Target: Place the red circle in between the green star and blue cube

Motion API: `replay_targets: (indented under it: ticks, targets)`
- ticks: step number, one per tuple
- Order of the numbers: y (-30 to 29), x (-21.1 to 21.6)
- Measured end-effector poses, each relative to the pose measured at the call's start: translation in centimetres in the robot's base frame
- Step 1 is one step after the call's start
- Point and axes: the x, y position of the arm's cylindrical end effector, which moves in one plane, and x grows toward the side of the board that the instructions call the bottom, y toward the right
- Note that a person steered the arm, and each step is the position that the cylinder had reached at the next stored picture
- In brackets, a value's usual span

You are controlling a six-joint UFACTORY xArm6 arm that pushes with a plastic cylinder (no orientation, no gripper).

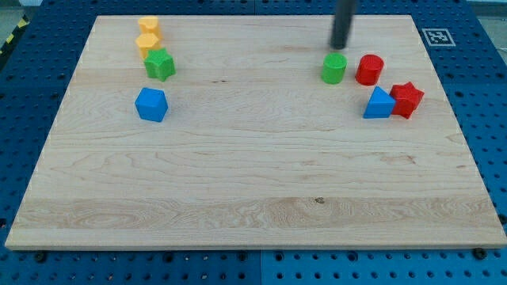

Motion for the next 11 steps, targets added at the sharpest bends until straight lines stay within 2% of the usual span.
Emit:
replay_targets:
  ticks: [1,2,5,7,9,11]
  targets:
    - [6.4,1.3]
    - [6.6,4.1]
    - [1.0,7.7]
    - [-3.8,7.9]
    - [-4.4,11.9]
    - [-8.1,12.0]
